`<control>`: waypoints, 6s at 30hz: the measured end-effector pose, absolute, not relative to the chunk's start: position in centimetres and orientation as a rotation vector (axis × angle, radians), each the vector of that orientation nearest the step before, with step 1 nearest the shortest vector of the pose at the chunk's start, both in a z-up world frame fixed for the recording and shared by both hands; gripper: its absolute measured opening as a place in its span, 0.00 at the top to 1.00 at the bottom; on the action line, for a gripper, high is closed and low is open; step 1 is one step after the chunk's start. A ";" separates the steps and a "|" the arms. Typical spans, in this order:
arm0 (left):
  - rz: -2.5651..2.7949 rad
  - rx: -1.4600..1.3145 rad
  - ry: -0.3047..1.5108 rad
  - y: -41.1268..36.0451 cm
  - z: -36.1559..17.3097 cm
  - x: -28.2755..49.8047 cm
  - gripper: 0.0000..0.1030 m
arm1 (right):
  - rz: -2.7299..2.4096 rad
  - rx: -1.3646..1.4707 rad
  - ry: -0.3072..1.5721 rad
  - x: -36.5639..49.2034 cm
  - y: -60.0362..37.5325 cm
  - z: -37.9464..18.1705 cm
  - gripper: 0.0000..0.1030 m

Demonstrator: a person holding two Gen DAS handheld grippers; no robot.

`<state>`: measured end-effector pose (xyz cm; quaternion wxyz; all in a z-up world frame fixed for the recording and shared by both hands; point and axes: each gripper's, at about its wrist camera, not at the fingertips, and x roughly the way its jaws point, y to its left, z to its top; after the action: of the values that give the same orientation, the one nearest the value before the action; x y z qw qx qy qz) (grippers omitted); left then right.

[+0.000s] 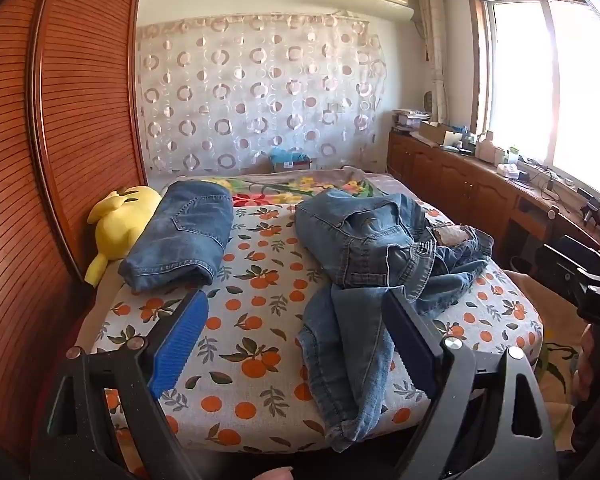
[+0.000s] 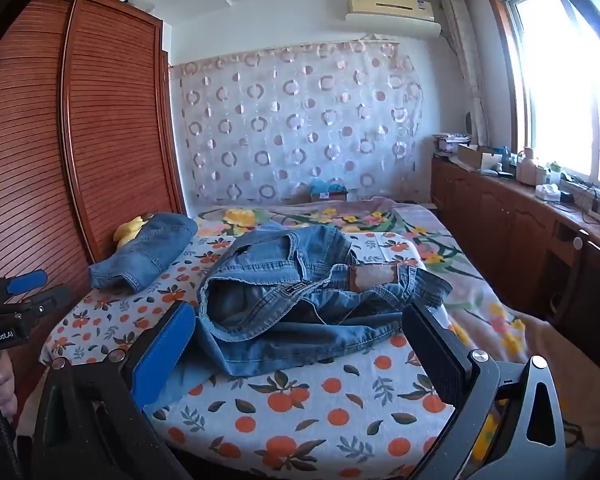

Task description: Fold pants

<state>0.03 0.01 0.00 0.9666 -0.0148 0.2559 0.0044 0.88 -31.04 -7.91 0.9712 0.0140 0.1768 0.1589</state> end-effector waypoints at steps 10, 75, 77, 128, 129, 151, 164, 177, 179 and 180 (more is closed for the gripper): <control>0.007 -0.027 0.506 0.0 0.0 0.0 0.14 | 0.318 0.015 0.382 1.2 -30.7 -8.2 0.00; 0.008 -0.020 0.487 -0.1 0.8 -0.5 0.14 | 0.316 0.013 0.362 0.4 -30.9 -7.9 0.00; 0.008 -0.020 0.486 -0.1 0.9 -0.5 0.14 | 0.317 0.014 0.363 0.4 -30.9 -7.9 0.00; -0.287 0.163 0.694 -5.2 -4.8 15.5 0.26 | 0.272 -0.106 0.505 10.2 -34.7 -8.8 0.19; -0.298 0.169 0.702 -5.6 -4.8 15.9 0.29 | 0.274 -0.108 0.510 10.4 -34.7 -8.9 0.19; -0.232 0.135 0.566 -1.3 0.6 17.4 0.96 | 0.268 -0.107 0.621 14.5 -36.8 -7.4 0.25; -0.166 0.080 0.602 2.6 -2.0 17.3 0.96 | 0.283 -0.108 0.723 19.8 -38.1 -8.6 0.25; -0.167 0.090 0.620 2.4 -2.8 17.6 0.96 | 0.366 0.002 0.871 22.2 -40.1 -9.2 0.42; -0.170 0.097 0.620 2.0 -2.6 17.6 0.96 | 0.365 -0.004 0.865 22.0 -40.3 -9.1 0.68; -0.170 0.100 0.617 1.9 -2.4 17.7 0.96 | 0.382 -0.005 0.861 21.8 -40.3 -8.8 0.74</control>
<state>17.68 1.88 -2.41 0.9480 0.0489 0.3033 -0.0835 21.78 -40.26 -8.84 0.8912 -0.0024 0.4147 0.1839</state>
